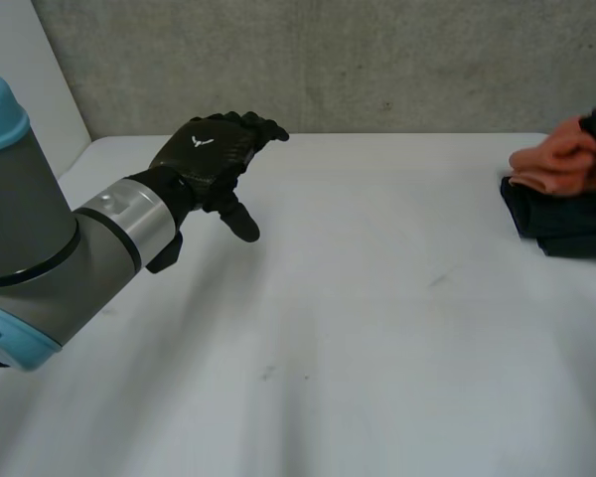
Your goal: Fold the laundry.
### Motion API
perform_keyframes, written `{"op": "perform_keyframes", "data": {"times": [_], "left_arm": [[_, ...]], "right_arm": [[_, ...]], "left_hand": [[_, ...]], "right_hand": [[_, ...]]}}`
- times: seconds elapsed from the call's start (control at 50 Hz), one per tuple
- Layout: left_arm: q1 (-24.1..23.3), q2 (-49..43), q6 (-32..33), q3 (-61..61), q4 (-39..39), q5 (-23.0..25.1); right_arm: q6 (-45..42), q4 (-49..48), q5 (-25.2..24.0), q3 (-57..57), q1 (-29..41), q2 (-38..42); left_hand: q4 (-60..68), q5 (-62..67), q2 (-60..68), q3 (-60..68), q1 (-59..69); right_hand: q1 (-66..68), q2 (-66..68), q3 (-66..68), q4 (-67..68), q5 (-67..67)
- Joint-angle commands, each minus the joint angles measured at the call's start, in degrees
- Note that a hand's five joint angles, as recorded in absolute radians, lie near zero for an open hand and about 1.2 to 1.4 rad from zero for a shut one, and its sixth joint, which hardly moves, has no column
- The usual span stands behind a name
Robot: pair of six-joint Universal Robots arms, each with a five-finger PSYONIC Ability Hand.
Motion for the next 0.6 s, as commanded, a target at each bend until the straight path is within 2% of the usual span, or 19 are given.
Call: {"op": "perform_keyframes", "data": {"times": [0.02,0.04,0.08,0.1,0.12,0.22,0.34,0.42,0.5,0.6], "left_arm": [[-0.23,-0.76,0.02,-0.07,0.21,-0.05],[-0.23,-0.76,0.02,-0.15,0.21,-0.05],[-0.31,-0.67,0.02,-0.15,0.21,-0.05],[-0.31,-0.67,0.02,-0.07,0.21,-0.05],[-0.31,-0.58,0.02,-0.15,0.21,-0.05],[-0.31,0.03,0.02,-0.07,0.21,-0.05],[-0.49,1.08,0.02,0.37,0.21,-0.13],[-0.23,3.19,0.1,0.72,0.21,-0.14],[0.04,5.21,0.1,1.08,0.3,-1.1],[0.21,9.43,0.19,1.34,1.17,-4.78]], "right_arm": [[-9.15,0.56,-1.26,9.86,-4.49,0.33],[-10.99,0.56,-1.0,11.79,-5.02,-0.28],[-12.67,0.82,-0.04,13.21,-5.37,-0.98],[-13.46,1.08,0.31,14.0,-5.46,-1.6],[-14.69,1.69,1.45,15.49,-5.46,-3.08],[-16.19,5.65,8.31,17.87,-5.28,-8.71],[-14.96,11.71,10.51,20.07,-4.85,-17.94],[-10.14,13.65,11.91,20.42,-0.38,-25.49],[-2.32,14.0,17.35,20.95,5.87,-32.7],[9.8,14.97,27.2,25.6,13.25,-39.91]], "left_hand": [[1.11,1.43,1.1,0.84,0.7],[1.11,1.43,1.1,0.84,0.7],[1.11,1.43,1.1,0.84,0.7],[1.11,1.43,1.1,0.84,0.7],[1.11,1.43,1.1,0.84,0.7],[1.11,1.43,1.1,0.84,0.7],[0.95,1.26,0.93,0.68,0.53],[0.61,0.92,0.59,0.34,0.19],[0.27,0.59,0.26,0.0,-0.14],[0.11,0.42,0.09,-0.16,-0.31]], "right_hand": [[29.98,14.02,14.21,11.93,17.94],[28.88,12.91,13.1,10.83,16.84],[9.31,-6.66,-6.47,-8.74,-2.74],[-7.13,-23.1,-22.91,-25.18,-19.18],[-40.02,-55.98,-55.79,-58.07,-52.06],[-40.02,-55.98,-55.79,-58.07,-52.06],[-40.02,-55.98,-55.79,-58.07,-52.06],[-40.02,-55.98,-55.79,-58.07,-52.06],[-40.02,-55.98,-55.79,-58.07,-52.06],[-40.02,-55.98,-55.79,-58.07,-52.06]]}}
